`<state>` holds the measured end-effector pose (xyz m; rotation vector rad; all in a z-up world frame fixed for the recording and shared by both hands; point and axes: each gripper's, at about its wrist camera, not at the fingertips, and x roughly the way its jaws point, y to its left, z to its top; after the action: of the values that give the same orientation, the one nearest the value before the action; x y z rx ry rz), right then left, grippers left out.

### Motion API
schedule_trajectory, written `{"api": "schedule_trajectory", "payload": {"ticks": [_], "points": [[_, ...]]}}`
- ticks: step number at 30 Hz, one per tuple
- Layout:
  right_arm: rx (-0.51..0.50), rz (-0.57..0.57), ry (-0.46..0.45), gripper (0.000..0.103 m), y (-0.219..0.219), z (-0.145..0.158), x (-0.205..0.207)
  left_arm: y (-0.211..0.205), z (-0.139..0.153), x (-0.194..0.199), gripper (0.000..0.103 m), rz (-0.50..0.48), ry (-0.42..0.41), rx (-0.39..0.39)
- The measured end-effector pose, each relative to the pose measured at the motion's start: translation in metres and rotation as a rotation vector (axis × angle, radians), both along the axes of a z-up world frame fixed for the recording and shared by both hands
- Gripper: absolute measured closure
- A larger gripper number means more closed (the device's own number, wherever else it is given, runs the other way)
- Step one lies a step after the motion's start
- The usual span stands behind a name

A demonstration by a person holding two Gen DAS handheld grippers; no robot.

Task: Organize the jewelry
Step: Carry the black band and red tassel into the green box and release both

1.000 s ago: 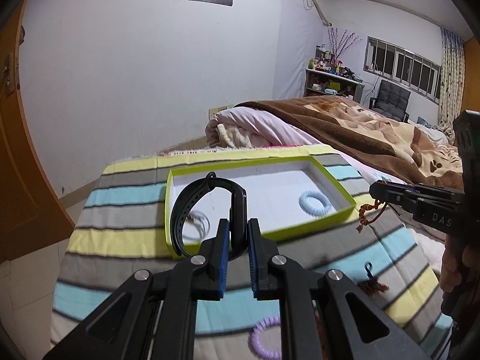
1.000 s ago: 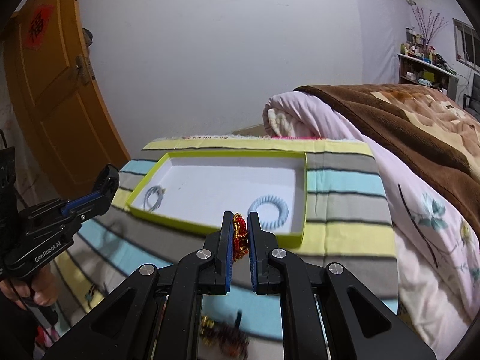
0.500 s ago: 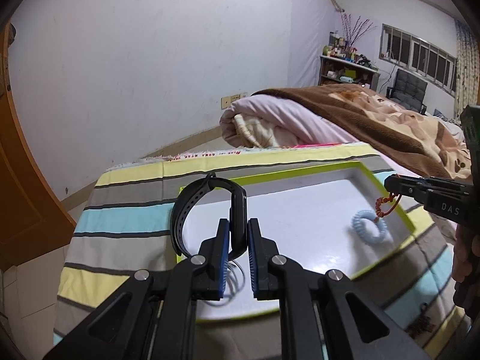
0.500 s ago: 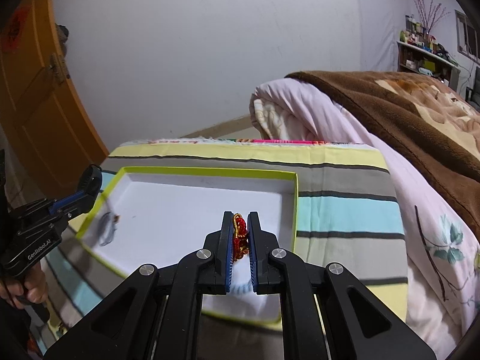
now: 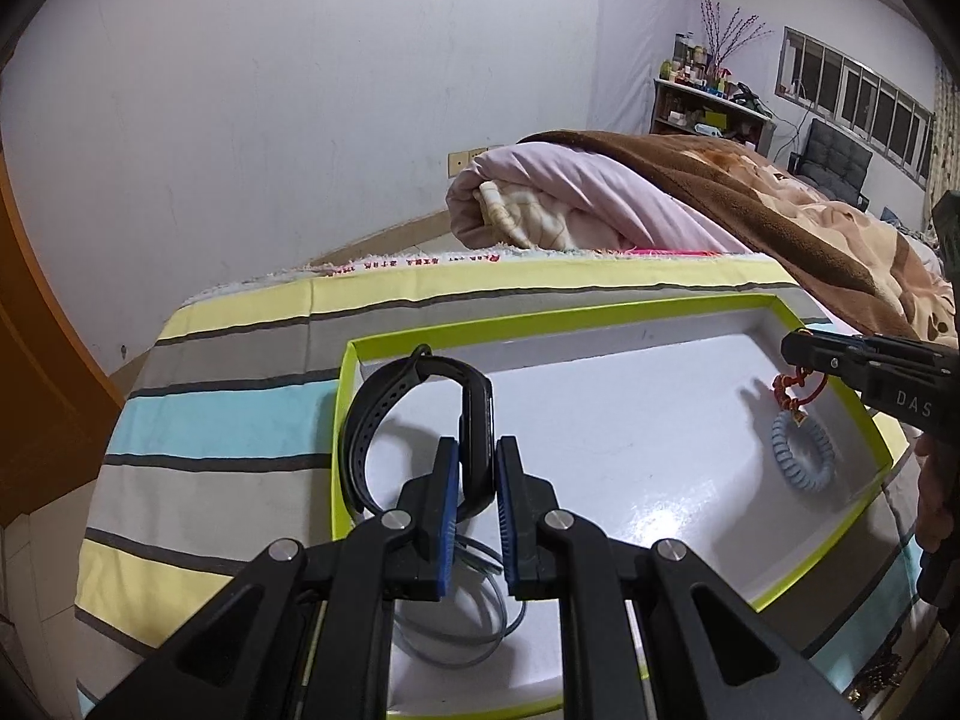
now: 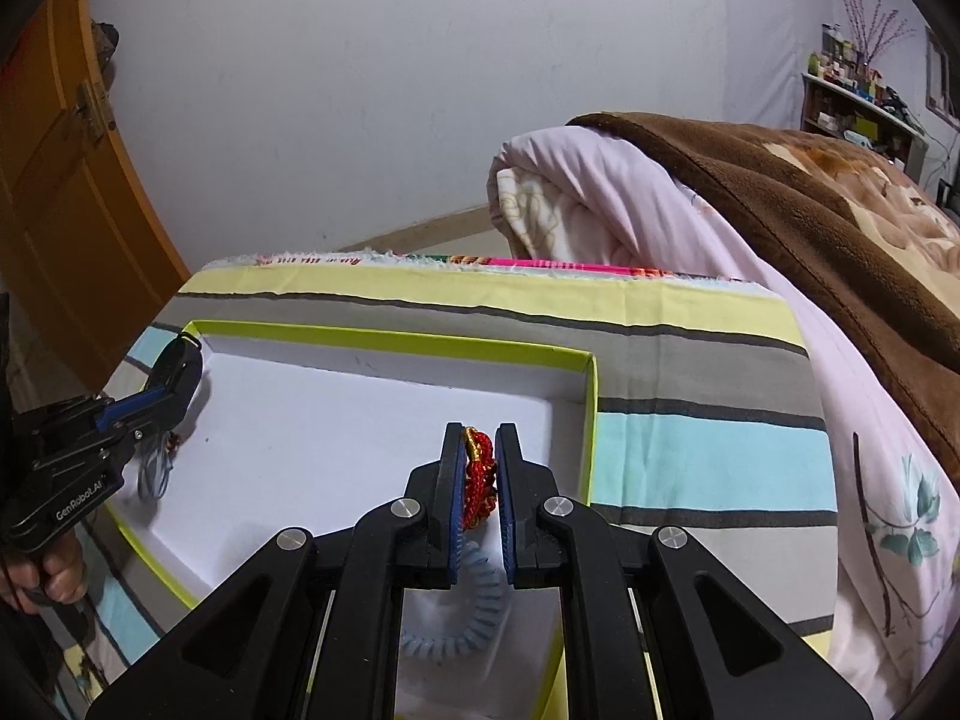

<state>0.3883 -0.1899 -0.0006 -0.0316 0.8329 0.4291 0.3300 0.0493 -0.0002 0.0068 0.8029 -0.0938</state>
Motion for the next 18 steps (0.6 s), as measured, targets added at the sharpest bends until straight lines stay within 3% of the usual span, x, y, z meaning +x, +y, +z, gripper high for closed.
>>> {"api": "schedule_trajectory", "payload": {"ticks": [9,12,18], "points": [[0.009,-0.012,-0.027,0.085,-0.008,0.004,-0.007,0.003,0.010,-0.003,0.085,-0.001,-0.022,-0.011],[0.013,-0.013,-0.042,0.068,-0.012,0.009,-0.013,0.007,0.016,-0.009,0.084,0.008,-0.034,-0.025],[0.028,-0.020,-0.060,0.068,-0.020,0.020,-0.029,0.006,0.028,-0.026,0.084,0.010,-0.059,-0.028]]}}
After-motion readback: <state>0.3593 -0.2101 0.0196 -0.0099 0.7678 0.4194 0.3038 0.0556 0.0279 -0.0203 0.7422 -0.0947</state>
